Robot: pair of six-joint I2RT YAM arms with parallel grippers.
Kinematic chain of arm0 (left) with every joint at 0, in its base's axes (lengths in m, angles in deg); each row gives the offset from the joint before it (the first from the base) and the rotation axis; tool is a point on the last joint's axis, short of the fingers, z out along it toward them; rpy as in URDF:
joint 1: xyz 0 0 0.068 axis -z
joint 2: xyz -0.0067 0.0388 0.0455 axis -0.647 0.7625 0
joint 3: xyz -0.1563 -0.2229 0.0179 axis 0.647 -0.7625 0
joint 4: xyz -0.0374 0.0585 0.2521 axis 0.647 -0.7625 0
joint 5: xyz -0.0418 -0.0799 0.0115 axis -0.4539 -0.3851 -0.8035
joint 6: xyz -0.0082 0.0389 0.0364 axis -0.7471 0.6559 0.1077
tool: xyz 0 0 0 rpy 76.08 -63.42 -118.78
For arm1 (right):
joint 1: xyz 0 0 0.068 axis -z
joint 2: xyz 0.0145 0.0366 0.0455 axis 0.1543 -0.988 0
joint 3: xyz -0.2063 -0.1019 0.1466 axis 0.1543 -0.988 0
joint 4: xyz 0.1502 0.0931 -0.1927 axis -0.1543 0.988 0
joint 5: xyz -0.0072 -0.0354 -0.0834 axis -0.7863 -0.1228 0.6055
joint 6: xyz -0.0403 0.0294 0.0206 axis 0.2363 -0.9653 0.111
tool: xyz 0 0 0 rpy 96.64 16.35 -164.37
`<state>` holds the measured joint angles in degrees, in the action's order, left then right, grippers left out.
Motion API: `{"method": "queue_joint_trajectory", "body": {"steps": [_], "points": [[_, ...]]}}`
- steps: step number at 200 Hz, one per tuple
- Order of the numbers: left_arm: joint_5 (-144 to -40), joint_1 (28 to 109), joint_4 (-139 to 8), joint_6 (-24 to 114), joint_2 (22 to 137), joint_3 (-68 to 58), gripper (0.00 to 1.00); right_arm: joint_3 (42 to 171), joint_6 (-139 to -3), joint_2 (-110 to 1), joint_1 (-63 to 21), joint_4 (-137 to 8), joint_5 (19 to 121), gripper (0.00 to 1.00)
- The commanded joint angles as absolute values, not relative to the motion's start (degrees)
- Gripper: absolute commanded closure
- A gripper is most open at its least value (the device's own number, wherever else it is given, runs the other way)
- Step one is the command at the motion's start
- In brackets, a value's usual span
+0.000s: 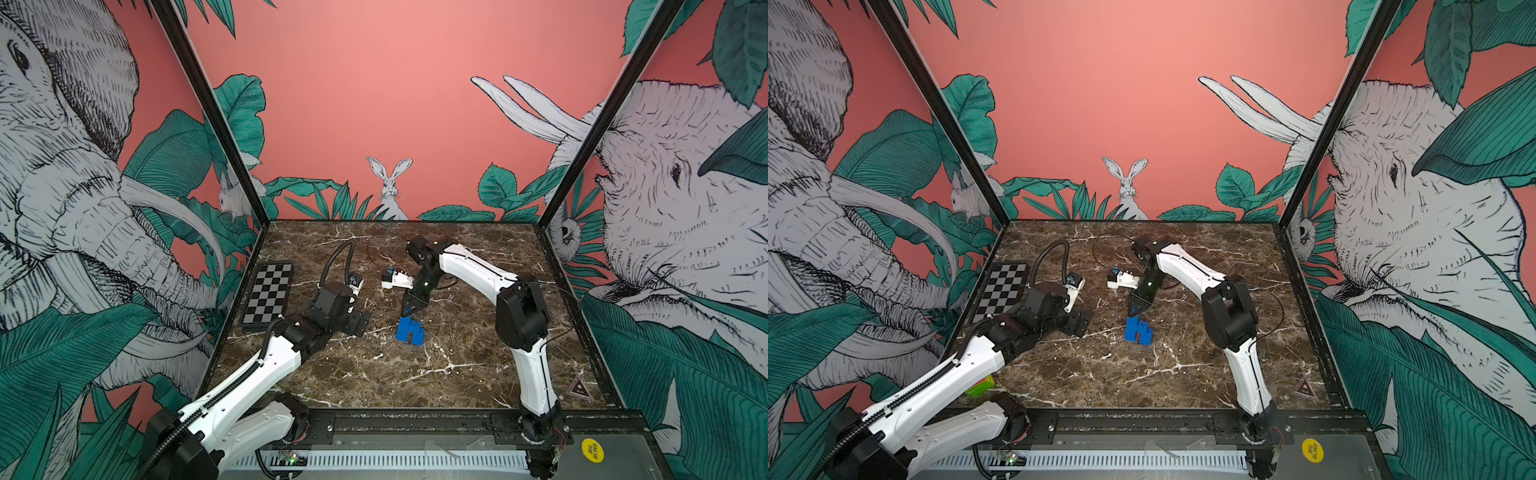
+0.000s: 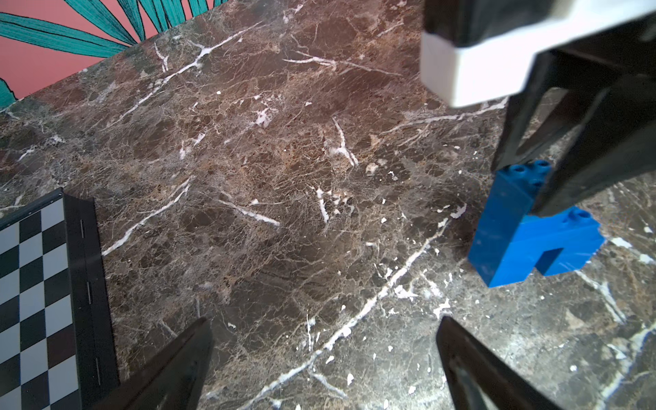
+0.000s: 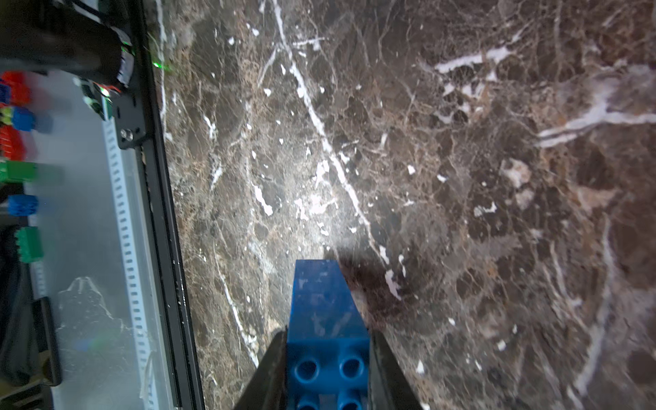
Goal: Assemble the letter h with lego
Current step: Adjust the lego brick at the center of the board.
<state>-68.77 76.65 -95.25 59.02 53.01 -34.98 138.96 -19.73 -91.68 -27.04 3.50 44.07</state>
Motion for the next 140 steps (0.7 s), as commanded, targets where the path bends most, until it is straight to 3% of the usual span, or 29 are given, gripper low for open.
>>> {"method": "queue_joint_trajectory", "body": {"steps": [1, 23, 73, 120, 140], "points": [[-68.09, 76.96, -96.6, 59.25, 52.89, -33.98, 0.01, 142.59, -18.52, -95.17, -26.15, 9.77, 39.52, 1.0], [-67.89, 76.96, -96.59, 59.28, 52.96, -34.06, 0.0, 148.04, -17.15, -100.04, -25.34, 13.94, 37.58, 0.99], [-67.89, 76.96, -96.69, 59.42, 53.32, -34.01, 0.01, 149.3, -17.61, -104.54, -23.24, 13.52, 37.38, 0.59], [-67.98, 76.96, -96.95, 59.3, 54.2, -33.75, 0.01, 148.32, -17.92, -105.05, -22.17, 10.56, 39.96, 0.43], [-67.78, 76.96, -97.04, 59.29, 54.17, -33.81, 0.01, 149.99, -17.56, -105.78, -21.99, 11.65, 41.68, 0.26]]}}
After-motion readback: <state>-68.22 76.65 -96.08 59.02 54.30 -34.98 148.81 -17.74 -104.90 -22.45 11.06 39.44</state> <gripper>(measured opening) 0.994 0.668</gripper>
